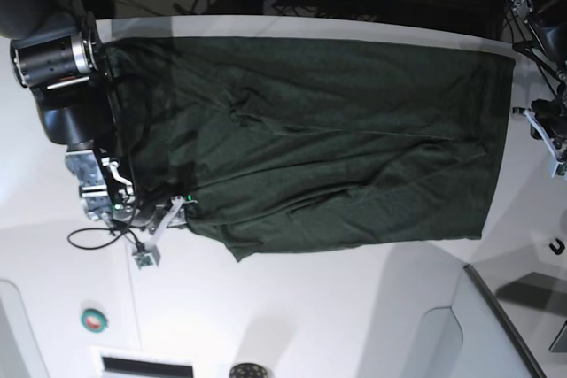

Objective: Layout the t-shirt on the table in an organized manner, then fold the t-shirt properly
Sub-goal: 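Release the corners and regrasp the shirt edges with both grippers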

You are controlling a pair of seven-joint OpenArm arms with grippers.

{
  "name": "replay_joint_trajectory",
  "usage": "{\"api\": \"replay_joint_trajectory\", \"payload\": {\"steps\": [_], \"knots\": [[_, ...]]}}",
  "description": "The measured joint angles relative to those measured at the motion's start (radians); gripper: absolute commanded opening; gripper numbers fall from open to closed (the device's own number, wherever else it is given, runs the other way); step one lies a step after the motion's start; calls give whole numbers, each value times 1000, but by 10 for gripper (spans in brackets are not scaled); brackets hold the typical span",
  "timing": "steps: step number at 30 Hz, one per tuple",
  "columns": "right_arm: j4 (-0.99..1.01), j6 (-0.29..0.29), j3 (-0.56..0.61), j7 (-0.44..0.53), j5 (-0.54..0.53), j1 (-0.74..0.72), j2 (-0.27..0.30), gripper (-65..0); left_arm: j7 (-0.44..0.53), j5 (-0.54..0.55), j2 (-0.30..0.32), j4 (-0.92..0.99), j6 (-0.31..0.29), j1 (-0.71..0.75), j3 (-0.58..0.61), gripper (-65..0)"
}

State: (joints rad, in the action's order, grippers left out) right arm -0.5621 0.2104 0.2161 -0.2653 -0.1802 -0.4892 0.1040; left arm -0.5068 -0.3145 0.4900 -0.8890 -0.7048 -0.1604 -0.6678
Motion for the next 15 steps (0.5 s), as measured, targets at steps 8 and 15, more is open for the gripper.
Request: {"api": "replay_joint_trajectory", "payload": {"steps": [8, 15], "knots": [[0, 0, 0, -8, 0, -1, 6, -650, -2, 0, 0, 0, 0, -5, 1, -569], [-33, 0, 0, -13, 2, 9, 10, -644, -2, -14, 5, 65, 0, -146, 3, -527]]}}
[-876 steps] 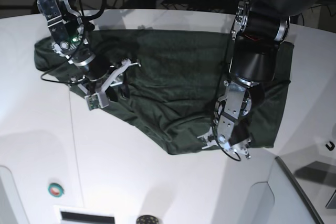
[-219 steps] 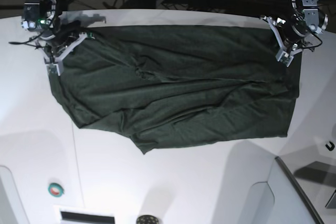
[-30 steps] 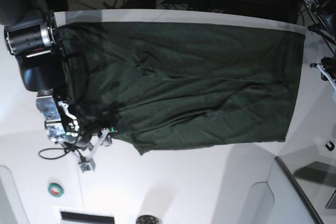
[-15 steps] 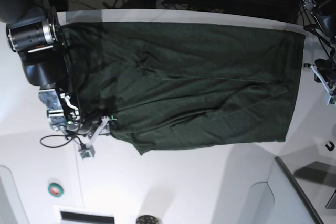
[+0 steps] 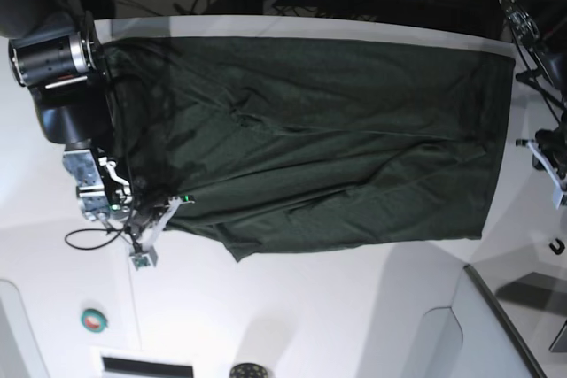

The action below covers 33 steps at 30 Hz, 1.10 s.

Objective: Layout the t-shirt on the table in an organized manner, then fold the t-shirt properly
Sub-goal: 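Release the corners and regrasp the shirt edges with both grippers, then hold the shirt edges with both grippers and pull them taut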

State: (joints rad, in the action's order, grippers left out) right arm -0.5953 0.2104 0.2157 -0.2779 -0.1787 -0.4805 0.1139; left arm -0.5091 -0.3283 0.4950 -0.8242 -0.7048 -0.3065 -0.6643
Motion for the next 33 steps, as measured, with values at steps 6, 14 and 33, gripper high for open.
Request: {"api": "replay_joint_trajectory", "payload": {"steps": [6, 14, 33], "knots": [[-144, 0, 0, -32, -4, 43, -4, -644, 3, -2, 6, 206, 71, -154, 3, -263], [-235, 0, 0, -72, -2, 45, 1, -644, 109, 11, -11, 465, 158, -257, 113, -260], [-244, 82, -1, -75, -1, 82, 21, -644, 286, 42, -32, 525, 231, -182, 109, -566]]}}
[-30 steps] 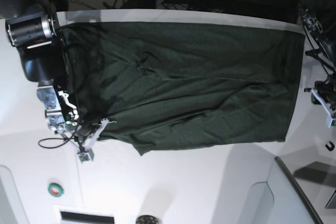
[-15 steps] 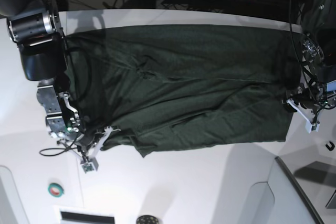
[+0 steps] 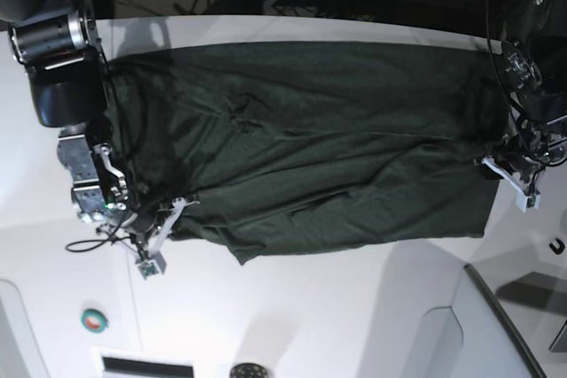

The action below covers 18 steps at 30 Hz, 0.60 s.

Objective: Layout the t-shirt on the table in an organized manner, then fold the t-shirt properly
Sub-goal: 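Hold the shirt edges with both grippers and pull them taut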

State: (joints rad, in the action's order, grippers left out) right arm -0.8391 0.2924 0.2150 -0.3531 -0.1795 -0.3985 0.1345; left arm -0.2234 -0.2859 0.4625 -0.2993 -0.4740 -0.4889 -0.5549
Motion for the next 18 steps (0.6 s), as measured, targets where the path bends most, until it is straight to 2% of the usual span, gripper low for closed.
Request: {"api": "replay_joint_trajectory", "payload": {"steps": [1, 5, 8, 14, 18], "knots": [[0, 0, 0, 1, 0, 0, 0, -644, 1, 1, -3, -2, 1, 0, 0, -650], [0, 1, -11, 1, -1, 0, -3, -644, 0, -2, -5, -3, 4, -4, -1, -650], [0, 5, -76, 2, -1, 0, -5, -644, -39, -17, -16, -63, 4, 9, 0, -650], [1, 5, -104, 0, 3, 9, -3, -644, -129, -29, -65, -198, -4, 24, 0, -650], [1, 5, -104, 0, 3, 11, -2, -644, -138, -29, -104, -331, -4, 67, 2, -650]]}}
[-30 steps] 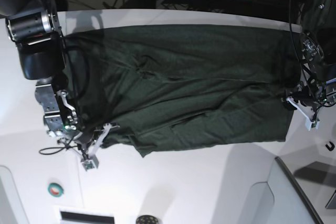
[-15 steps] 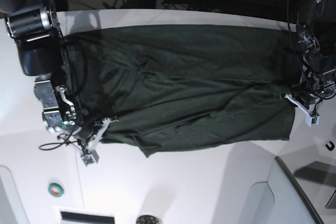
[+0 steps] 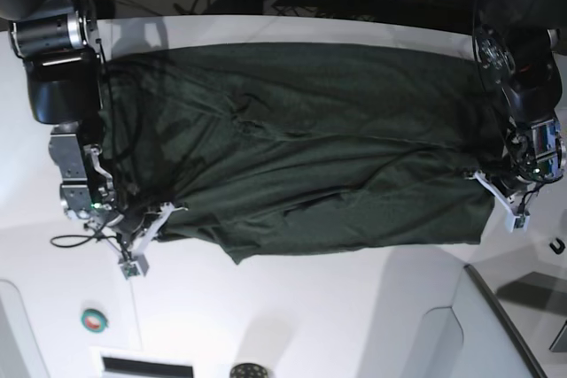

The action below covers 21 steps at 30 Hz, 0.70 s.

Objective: Layout the t-shirt on the table in an organized manner, then fold the t-shirt properly
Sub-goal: 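Hold the shirt edges with both grippers and pull them taut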

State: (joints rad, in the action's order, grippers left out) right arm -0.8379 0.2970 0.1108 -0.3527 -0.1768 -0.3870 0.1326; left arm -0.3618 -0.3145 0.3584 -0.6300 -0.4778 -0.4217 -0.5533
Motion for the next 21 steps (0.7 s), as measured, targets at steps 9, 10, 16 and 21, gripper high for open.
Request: {"api": "replay_joint_trajectory", "payload": {"steps": [9, 10, 16, 21], "knots": [[0, 0, 0, 1, 0, 0, -1, -644, -130, 0, -32, -325, -55, 159, 8, -650], [0, 0, 2, -3, 1, 0, -2, -644, -136, 5, -33, -351, -66, 173, 6, -650], [0, 0, 5, 3, 0, 10, -2, -644, -193, 4, -39, -460, -73, 307, 10, -650], [0, 0, 5, -3, 0, 19, -3, -644, -192, 3, -39, -475, -73, 355, 12, -650]]}}
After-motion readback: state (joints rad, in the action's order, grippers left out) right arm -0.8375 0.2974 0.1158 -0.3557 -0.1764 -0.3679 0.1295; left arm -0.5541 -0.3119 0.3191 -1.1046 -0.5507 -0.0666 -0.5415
